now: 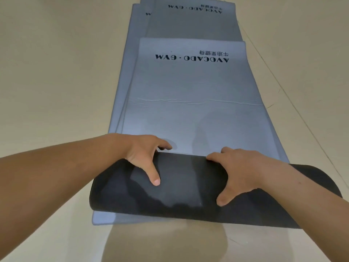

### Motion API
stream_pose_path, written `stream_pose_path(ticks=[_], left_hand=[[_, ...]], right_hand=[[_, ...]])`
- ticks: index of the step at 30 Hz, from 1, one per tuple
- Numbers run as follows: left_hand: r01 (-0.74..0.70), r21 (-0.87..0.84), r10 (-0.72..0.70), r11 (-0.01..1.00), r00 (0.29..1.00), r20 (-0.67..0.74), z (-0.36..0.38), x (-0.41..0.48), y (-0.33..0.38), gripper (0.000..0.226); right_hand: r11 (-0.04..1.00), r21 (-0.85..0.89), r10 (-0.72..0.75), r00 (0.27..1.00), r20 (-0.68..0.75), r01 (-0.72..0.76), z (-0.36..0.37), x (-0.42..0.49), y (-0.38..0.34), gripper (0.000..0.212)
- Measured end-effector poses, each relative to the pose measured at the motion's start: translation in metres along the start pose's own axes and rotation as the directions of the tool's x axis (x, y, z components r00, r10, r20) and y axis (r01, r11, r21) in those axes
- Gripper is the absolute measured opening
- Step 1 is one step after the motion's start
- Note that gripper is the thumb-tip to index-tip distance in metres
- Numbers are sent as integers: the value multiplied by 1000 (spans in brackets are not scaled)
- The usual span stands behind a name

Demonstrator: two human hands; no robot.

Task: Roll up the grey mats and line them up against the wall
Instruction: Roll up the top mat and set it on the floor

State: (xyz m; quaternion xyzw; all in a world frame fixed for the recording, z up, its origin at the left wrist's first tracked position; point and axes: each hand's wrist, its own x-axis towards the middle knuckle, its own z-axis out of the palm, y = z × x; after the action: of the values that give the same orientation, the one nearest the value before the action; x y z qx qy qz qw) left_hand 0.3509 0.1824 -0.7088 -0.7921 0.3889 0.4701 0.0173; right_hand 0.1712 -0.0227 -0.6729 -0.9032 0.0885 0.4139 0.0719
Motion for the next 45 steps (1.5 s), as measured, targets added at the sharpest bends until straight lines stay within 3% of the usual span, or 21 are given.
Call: stream_pose_path(ticks=[4,9,17,21,24,27,31,35,39,42,45], left_hand=[[-60,75,66,995,995,-74,-8,2,-6,114],[-99,338,168,936,969,-183,-13,-11,12,84],[17,503,184,864,919,-348,24,-6,15,137],[-7,477,208,879,906,-369,10,8,6,124],[-52,391,198,919,918,-344,-10,11,7,113],[-56,335,160,941,943,-291,-24,13,10,106],[-55,318,143,946,955,-260,-27,10,19,91],[-97,224,132,970,981,-144,-30,3,28,80],[-73,62,71,995,997,25,-21,4,28,88],[-40,150,64,988,985,-158,-26,0,18,109],[27,322,109,946,911,-397,-34,-7,8,97]], right_hand=[[981,-161,114,993,1,-113,16,10,-33,159],[993,-90,81,996,-21,-83,-1,22,-10,154],[975,183,181,937,-299,-130,-52,28,12,131],[985,144,147,906,-396,-96,-44,14,10,100],[973,211,137,962,-235,-87,-38,1,8,117],[988,25,150,924,-351,-151,-11,14,1,128],[993,0,104,893,-437,-116,-6,17,12,110],[999,-15,37,944,-329,-44,-20,6,20,95],[999,48,19,990,-143,-12,-32,10,23,98],[983,179,77,959,-273,-28,-30,21,30,101],[980,193,135,863,-487,-44,-27,27,37,79]])
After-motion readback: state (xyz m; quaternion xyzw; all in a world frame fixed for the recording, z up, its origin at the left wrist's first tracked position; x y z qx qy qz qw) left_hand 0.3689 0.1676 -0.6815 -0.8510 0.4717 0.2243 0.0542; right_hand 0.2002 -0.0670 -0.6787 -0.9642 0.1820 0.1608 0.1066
